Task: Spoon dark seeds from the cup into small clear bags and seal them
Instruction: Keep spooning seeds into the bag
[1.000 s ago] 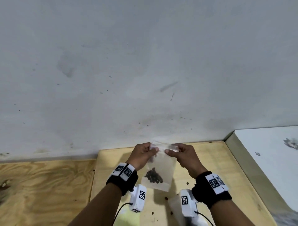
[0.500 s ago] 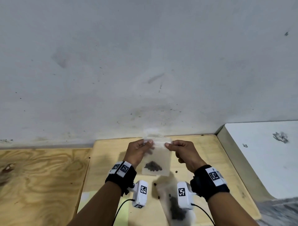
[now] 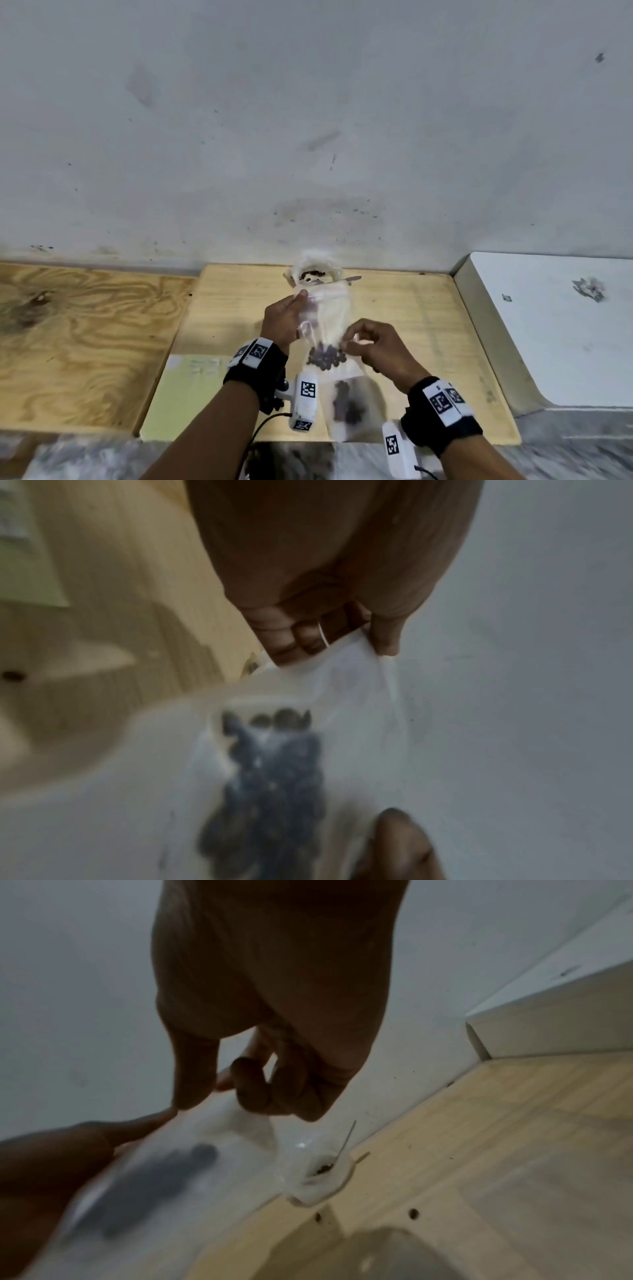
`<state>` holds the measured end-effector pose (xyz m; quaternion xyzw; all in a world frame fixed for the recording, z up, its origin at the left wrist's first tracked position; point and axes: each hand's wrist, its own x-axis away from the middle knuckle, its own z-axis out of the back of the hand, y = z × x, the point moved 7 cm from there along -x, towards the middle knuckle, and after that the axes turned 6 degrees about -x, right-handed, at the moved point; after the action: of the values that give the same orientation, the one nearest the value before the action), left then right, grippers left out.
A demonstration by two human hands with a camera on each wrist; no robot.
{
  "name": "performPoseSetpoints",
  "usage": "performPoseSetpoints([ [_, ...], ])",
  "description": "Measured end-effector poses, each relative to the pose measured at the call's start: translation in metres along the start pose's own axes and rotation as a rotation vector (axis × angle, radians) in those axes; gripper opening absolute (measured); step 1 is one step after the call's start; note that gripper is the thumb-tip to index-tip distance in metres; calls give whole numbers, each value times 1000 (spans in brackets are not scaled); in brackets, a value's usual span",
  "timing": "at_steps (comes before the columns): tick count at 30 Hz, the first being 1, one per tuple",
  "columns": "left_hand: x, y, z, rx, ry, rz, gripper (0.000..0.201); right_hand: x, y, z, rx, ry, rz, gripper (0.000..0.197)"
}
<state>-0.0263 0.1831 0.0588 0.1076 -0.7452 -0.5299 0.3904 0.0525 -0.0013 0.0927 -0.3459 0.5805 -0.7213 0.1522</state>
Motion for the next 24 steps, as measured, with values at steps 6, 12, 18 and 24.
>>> performPoseSetpoints([
  [6,28,-42,-12,-159,-56,-48,49,7,57,28,-23,168,-96,23],
  [12,39,-117,-14,-466,-11,89,33,4,113,32,392,46,-161,31],
  [18,36,-167,-6,-591,13,210,42,2,163,22,597,-47,-221,42],
  [24,32,-165,-4,-736,35,147,19,1,160,28,603,-44,-115,38],
])
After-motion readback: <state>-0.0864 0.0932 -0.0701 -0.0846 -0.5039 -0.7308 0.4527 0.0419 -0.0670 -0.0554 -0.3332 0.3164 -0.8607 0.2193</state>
